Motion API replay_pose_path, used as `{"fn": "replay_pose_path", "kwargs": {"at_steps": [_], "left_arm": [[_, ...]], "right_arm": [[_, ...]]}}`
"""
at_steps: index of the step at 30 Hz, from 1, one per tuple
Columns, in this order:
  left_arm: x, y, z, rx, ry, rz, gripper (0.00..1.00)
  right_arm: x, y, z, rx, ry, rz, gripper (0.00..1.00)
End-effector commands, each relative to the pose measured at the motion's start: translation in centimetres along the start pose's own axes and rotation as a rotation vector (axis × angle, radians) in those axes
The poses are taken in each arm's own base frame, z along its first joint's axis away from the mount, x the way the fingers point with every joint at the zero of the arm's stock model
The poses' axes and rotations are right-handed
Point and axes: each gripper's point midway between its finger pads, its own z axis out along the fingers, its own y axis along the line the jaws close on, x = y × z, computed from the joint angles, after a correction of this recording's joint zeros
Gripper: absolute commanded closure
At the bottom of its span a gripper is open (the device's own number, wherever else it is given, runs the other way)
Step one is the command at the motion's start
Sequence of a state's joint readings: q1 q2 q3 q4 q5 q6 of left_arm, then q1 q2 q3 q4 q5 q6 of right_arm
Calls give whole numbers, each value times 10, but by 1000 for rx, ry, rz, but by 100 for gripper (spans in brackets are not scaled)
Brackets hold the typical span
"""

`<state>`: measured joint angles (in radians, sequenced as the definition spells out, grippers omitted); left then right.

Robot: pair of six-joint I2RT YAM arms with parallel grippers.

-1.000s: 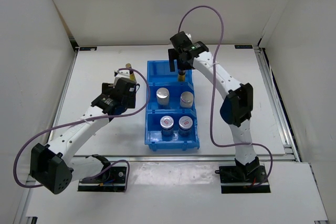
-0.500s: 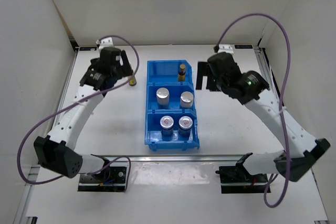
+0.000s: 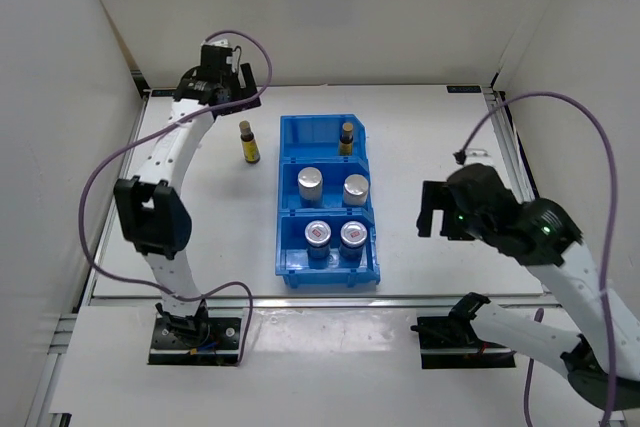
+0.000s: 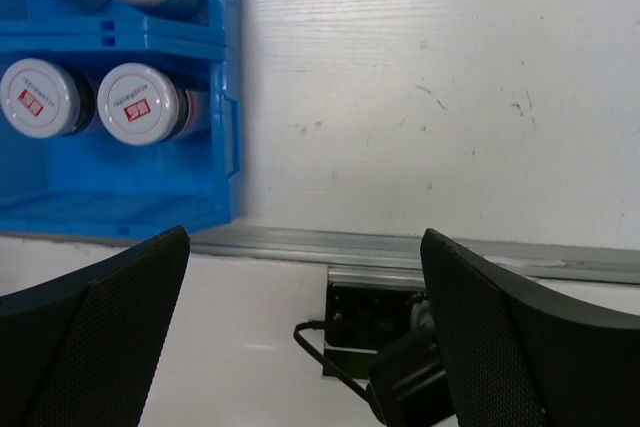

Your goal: Organize the condiment bottles

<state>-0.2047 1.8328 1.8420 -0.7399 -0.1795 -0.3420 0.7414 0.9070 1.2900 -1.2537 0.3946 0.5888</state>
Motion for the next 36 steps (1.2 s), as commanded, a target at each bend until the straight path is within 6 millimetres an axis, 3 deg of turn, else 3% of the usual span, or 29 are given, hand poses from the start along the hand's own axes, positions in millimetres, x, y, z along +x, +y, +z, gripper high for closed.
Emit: {"fn": "replay_pose_path", "kwargs": {"at_steps": [1,5,12,18,25,36], "left_arm": [[-1,-7,4,41,35,32,1],[4,-8,19,34,55,35,1],[25,-3,35,14,115,45,1],[35,-1,43,6,143,59,17],[42,1,48,0,160,61,17],[62,1,58,1,219,47,26]], "right_arm": [[20,-13,-16,-7,31,14,0],[22,-19,-24,5,48,7,0],[19,-20,-20,55,78,-1,0],[24,-18,-17,58,97,29,0],[34,-20,-14,70,126,48,0],[44,-24,-13,83,155,59,0]]}}
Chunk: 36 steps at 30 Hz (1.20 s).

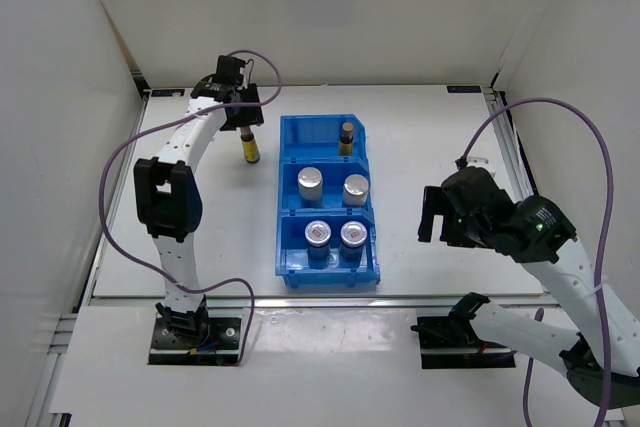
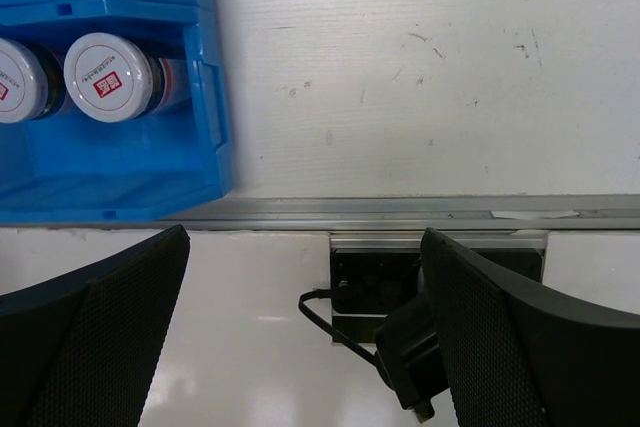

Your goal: Organize the condiment bottles

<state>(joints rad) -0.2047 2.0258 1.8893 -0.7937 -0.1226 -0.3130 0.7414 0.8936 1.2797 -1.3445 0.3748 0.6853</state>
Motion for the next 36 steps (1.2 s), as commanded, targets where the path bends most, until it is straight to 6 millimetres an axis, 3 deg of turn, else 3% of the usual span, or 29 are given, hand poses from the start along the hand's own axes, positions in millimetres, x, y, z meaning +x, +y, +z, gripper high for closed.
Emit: {"fn": "replay_pose_path", "kwargs": {"at_steps": [1,10,14,18,19,22,24,29,32,36], "left_arm": [[5,1,1,9,22,-18,28],[5,1,-3,9,22,-19,42],[-5,2,-16,10,-11,-22,57],[-38,-3,-53,35,-115,-35,72],[-44,-4,-61,40,-131,-37,82],[-72,-7,-94,40,-227,-46,89],[-89,-11,-115,49,-286,-50,89],[-109,-48,-161,135,-390,-39,89],[-106,-79,-177,195,-407,-5,89],[-87,-120,-170,238,-377,40,89]], "right_arm": [[21,-17,-6,52,74,-9,0],[22,-19,-4,65,75,-3,0],[23,-17,-3,64,87,-5,0],[23,-17,-3,64,87,-5,0],[27,-19,-2,75,101,-11,0],[28,-18,-2,67,108,-10,0],[28,-18,-2,67,108,-10,0],[26,-17,-3,66,108,-20,0],[26,-17,-3,66,108,-20,0],[26,-16,-1,72,115,-22,0]]}}
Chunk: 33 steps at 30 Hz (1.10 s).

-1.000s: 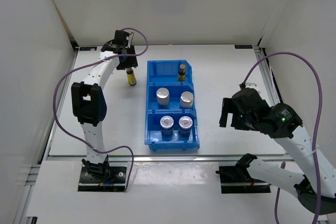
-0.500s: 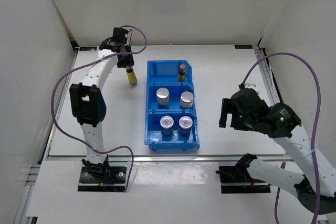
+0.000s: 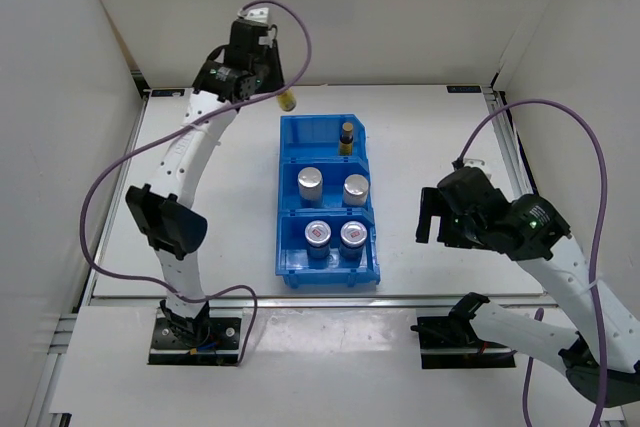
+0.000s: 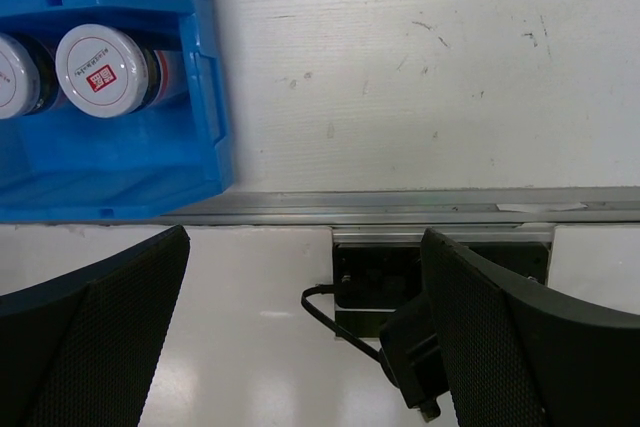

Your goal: Organize the condiment bottles

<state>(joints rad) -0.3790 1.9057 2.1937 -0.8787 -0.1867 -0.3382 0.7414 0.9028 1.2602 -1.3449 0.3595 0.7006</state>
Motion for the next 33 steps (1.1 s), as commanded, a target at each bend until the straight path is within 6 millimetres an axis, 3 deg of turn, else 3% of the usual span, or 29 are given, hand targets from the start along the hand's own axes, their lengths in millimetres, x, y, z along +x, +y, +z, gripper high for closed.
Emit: {"fn": "replay_pose_path", "kwargs": {"at_steps": [1,4,8,12,22,26,29,30,33], "left_arm": [[-9,-39,-13,66,-50,10,89],[15,-60,1,89,0,43,89],[37,-67,17,72,45,59,89],[72,-62,42,37,129,60,89],[121,-59,80,-2,236,88,86],[125,-59,83,-8,246,82,76],[129,-57,84,-11,254,84,47],[129,-57,84,-10,254,94,27],[124,-56,81,-15,242,92,9]], "right_arm": [[23,-18,-5,66,96,-30,0],[23,-18,-6,60,90,-28,0],[26,-22,-11,53,80,-4,0],[30,-25,-11,60,88,-7,0],[32,-30,-14,80,95,6,0],[34,-32,-17,74,88,19,0],[36,-34,-17,74,87,19,0],[36,-34,-17,74,87,19,0],[37,-35,-17,79,94,16,0]]}}
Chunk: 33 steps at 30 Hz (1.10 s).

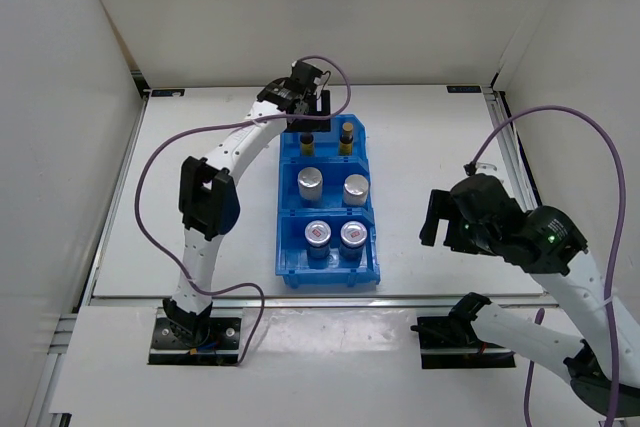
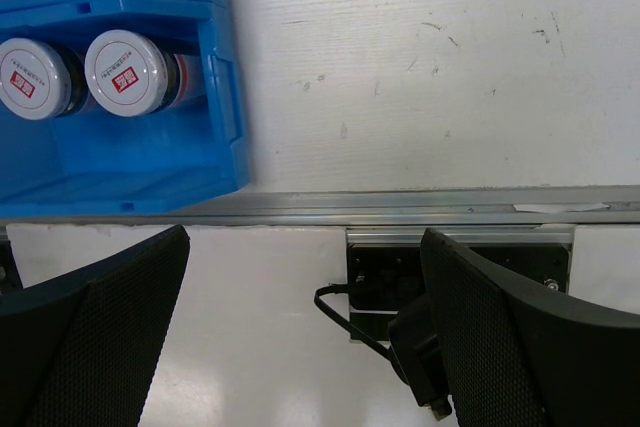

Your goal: Organize the condiment bottles

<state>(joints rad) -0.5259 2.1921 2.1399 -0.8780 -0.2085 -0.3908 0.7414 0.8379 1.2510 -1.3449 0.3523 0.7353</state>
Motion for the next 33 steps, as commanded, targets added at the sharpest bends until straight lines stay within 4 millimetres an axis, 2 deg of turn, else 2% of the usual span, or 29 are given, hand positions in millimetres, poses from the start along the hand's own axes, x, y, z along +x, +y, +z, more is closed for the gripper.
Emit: {"fn": "replay_pose_path", "kwargs": {"at_steps": [1,3,6,7,8,9,10,11,12,13,14,15,16,17,18,19,20,21,22,23,24,25,26,27,28,29,30,33], "left_arm": [[-32,-4,-32,20,-106,-13,0],[-44,-6,-44,34,-139,-21,0],[-71,-1,-82,31,-235,-45,0],[-87,3,-115,42,-299,-63,0],[-92,7,-131,42,-327,-72,0],[-86,10,-137,39,-321,-70,0],[-92,14,-164,59,-367,-83,0],[-88,13,-173,69,-374,-80,0],[-74,22,-168,37,-351,-61,0],[-65,25,-174,20,-350,-54,0],[-63,37,-201,9,-390,-60,0],[-56,42,-210,-11,-409,-60,0],[-28,48,-199,-36,-362,-11,0],[-25,59,-230,-14,-426,-11,0],[-15,61,-237,0,-446,14,0],[11,67,-224,-14,-428,59,0],[15,79,-254,12,-505,42,0],[24,85,-260,19,-528,42,0],[50,95,-248,3,-501,72,0],[51,105,-276,35,-597,47,0],[58,110,-280,39,-621,50,0],[77,118,-270,27,-607,78,0],[83,127,-287,40,-663,73,0],[88,131,-291,42,-687,81,0],[102,136,-282,33,-673,97,0],[107,141,-284,25,-688,99,0],[109,145,-296,41,-736,78,0],[117,157,-301,19,-778,48,0]], "right_arm": [[32,-35,-10,129,121,-35,0],[30,-34,-12,123,114,-32,0],[24,-37,-15,144,96,-35,0],[17,-34,-18,141,76,-20,0],[15,-36,-21,146,65,-19,0],[11,-33,-23,142,61,-17,0],[6,-29,-27,121,56,-39,0],[-1,-21,-29,82,34,-54,0],[-6,-19,-29,70,22,-90,0],[-11,-16,-31,53,2,-100,0],[-16,-13,-34,36,-17,-108,0],[-26,-7,-38,5,-56,-108,0],[-32,-6,-41,-2,-81,-133,0],[-37,-5,-43,-7,-104,-143,0],[-42,-5,-45,-9,-125,-147,0],[-47,-7,-51,-10,-156,-137,0],[-52,-9,-51,10,-181,-132,0],[-55,-10,-53,12,-194,-138,0],[-57,-9,-53,7,-202,-134,0],[-58,-11,-55,10,-215,-130,0],[-58,-12,-55,11,-215,-139,0],[-57,-11,-52,13,-213,-140,0],[-55,-12,-49,20,-203,-145,0],[-53,-12,-47,26,-196,-148,0],[-52,-13,-45,31,-189,-152,0],[-52,-12,-43,31,-189,-152,0],[-50,-13,-40,38,-180,-156,0],[-50,-12,-38,43,-173,-159,0]]}}
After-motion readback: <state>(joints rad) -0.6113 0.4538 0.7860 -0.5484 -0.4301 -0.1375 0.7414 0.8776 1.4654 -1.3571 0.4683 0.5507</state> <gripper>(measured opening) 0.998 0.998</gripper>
